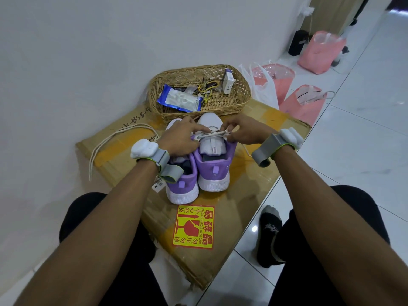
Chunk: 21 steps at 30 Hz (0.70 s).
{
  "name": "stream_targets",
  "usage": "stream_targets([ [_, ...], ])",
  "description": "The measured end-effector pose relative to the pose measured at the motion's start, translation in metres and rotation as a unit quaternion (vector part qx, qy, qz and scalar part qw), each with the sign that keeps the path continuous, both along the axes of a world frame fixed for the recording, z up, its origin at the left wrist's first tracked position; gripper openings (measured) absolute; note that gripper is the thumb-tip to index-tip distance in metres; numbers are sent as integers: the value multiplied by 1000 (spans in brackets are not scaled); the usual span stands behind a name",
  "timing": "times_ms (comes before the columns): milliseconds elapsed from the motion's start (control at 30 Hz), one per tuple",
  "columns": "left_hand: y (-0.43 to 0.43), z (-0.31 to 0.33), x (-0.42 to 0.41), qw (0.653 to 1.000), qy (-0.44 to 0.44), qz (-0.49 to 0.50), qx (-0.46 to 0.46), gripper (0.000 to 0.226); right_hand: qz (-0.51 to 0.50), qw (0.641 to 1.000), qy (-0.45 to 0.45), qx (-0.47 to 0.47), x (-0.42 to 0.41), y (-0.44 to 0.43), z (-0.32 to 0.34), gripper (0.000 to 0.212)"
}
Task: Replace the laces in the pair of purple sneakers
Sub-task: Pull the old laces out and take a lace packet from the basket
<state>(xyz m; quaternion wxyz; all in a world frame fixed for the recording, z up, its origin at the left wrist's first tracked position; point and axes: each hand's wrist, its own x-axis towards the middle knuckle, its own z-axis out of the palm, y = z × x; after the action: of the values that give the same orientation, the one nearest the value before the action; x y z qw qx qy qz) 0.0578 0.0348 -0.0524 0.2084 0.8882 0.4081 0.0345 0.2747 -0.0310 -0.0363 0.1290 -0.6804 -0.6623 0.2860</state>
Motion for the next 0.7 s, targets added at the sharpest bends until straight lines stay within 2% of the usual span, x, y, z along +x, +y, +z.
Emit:
stream_targets([
  [67, 0, 0, 1, 1000, -13, -2, 0, 40, 8, 1000, 16, 1, 1, -1, 1, 24],
  [167, 0, 0, 1, 996, -88, -2, -15, 24, 22, 999, 45, 4, 2, 0, 3, 24],
  [267, 1, 0, -2, 982, -176, 12, -68, 31, 30, 994, 105, 18, 4, 0, 0, 38],
  [367, 2, 0, -5, 973, -211, 21, -92, 24, 41, 987, 153, 20, 2, 0, 0, 21],
  [400, 2, 0, -5, 971, -218, 22, -99, 16, 33, 986, 163, 18, 0, -2, 3, 13],
  [433, 1, -1, -5, 969, -225, 26, -101, 11, 18, 986, 164, 24, 0, -1, 3, 16],
  [567, 7, -9, -6, 960, -256, 104, -46, 14, -82, 983, 125, 105, 4, 4, -7, 31],
  [633, 9, -9, -8, 939, -295, 166, -62, 11, -147, 972, 147, 113, 7, 6, -10, 37],
  [700, 8, -8, -8, 934, -305, 168, -76, 8, -161, 968, 169, 96, 6, 5, -6, 35],
])
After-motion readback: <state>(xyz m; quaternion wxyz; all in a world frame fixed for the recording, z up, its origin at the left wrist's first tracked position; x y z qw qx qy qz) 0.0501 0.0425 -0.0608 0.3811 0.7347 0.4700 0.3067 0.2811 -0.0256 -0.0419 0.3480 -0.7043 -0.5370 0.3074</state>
